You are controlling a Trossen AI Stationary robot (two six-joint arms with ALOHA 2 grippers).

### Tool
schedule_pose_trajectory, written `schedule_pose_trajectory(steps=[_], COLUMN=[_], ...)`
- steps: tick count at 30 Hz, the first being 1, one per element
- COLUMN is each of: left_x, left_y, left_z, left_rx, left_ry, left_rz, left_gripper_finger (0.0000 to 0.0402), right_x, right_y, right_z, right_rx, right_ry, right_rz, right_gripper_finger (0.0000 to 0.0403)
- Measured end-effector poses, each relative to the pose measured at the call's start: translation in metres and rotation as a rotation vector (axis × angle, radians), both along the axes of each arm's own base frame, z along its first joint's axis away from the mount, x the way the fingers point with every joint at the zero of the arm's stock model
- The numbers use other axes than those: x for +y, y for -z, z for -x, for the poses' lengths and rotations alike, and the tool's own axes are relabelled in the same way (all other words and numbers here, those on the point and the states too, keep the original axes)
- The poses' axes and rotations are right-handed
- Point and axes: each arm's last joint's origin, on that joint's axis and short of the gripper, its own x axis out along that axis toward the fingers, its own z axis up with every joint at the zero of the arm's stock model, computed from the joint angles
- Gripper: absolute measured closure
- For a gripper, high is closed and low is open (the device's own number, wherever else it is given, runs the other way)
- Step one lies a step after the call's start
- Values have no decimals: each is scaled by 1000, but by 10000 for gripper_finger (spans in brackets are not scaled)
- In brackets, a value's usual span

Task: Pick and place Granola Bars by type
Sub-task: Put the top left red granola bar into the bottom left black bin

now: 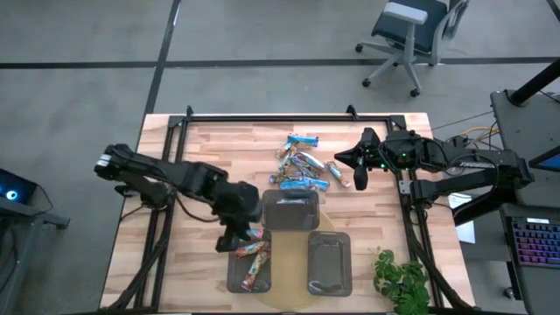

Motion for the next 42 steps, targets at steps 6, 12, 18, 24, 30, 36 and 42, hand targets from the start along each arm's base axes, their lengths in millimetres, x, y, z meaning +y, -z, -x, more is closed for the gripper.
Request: schedule_pose_trajectory(steps=[6, 12, 18, 24, 30, 36, 42], left_x=[-6, -12, -23, -33, -39, -39, -39], left_y=[22, 41, 60, 79, 95, 109, 115], left_z=[-16, -29, -38, -42, -49, -52, -53], left_rx=[78, 135, 191, 247, 288, 298, 298], left_ry=[7, 4, 22, 47, 55, 47, 42], left_rz=[-24, -56, -73, -92, -109, -131, -139], left_gripper_finger=[354, 354, 354, 354, 354, 354, 354], right_x=[0, 0, 0, 0, 0, 0, 0], right_y=[0, 1, 4, 7, 7, 7, 7], right_z=[0, 0, 2, 3, 3, 3, 3], right_rx=[5, 10, 45, 74, 80, 81, 80], right_ry=[0, 0, 0, 0, 0, 0, 0], right_rz=[0, -1, -3, -4, -5, -4, -4], right_gripper_finger=[394, 394, 394, 394, 394, 394, 394])
